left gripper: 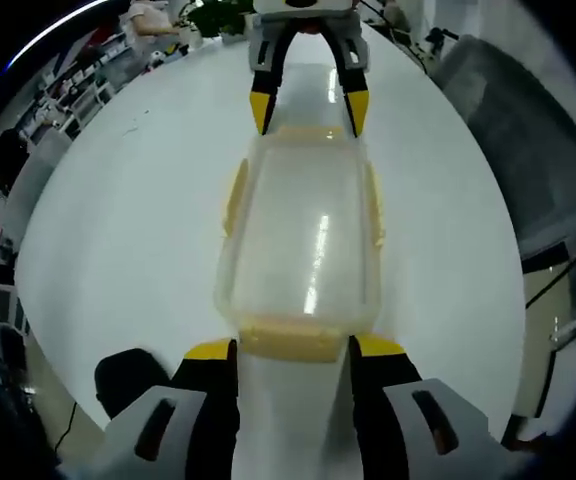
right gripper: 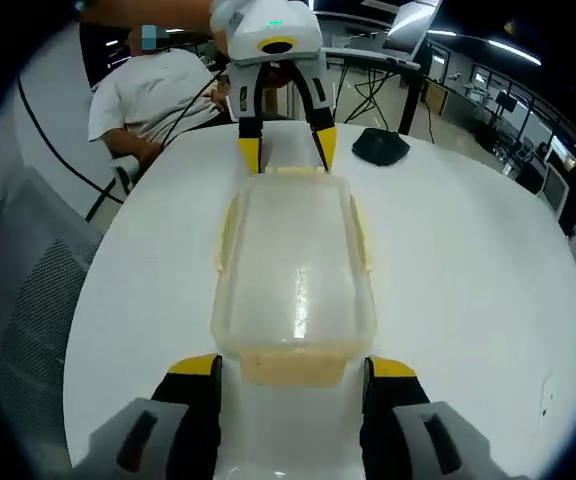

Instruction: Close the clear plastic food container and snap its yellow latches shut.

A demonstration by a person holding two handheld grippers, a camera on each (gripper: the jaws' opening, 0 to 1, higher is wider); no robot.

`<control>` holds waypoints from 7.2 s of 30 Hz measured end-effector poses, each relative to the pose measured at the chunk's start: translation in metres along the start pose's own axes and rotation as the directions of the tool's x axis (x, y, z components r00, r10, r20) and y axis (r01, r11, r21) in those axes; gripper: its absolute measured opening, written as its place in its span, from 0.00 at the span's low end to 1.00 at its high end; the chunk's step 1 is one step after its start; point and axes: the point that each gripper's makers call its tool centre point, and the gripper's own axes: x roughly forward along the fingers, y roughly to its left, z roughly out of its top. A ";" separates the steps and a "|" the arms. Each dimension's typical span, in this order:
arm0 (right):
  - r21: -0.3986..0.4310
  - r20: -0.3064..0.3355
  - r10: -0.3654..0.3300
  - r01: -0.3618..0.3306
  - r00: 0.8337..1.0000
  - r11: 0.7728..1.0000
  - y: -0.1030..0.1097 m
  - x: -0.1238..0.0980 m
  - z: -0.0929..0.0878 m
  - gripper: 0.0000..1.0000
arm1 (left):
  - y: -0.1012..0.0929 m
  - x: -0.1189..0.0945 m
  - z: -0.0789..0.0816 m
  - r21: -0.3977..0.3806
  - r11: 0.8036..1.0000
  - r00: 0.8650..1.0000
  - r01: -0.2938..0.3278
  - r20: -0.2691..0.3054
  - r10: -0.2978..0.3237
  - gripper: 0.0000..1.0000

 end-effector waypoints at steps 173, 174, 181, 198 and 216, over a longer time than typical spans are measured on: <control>-0.030 -0.083 -0.081 0.079 0.993 0.996 0.030 -0.153 -0.065 0.34 | -0.032 -0.029 0.161 0.043 0.999 0.999 0.006 -0.037 -0.004 0.35; -0.033 -0.084 -0.083 0.080 0.993 0.996 0.029 -0.154 -0.067 0.34 | -0.032 -0.029 0.163 0.039 0.999 0.999 0.005 -0.033 -0.004 0.35; -0.033 -0.081 -0.079 0.077 0.994 0.996 0.029 -0.161 -0.077 0.34 | -0.033 -0.025 0.174 0.043 0.999 1.000 0.000 -0.031 0.001 0.35; -0.031 -0.079 -0.080 0.078 0.994 0.996 0.029 -0.176 -0.103 0.34 | -0.035 -0.013 0.201 0.045 0.999 1.000 -0.002 -0.022 0.003 0.35; -0.021 -0.086 -0.086 0.084 0.993 0.996 0.024 -0.188 -0.131 0.34 | -0.031 0.003 0.228 0.053 0.999 1.000 0.010 -0.019 -0.009 0.35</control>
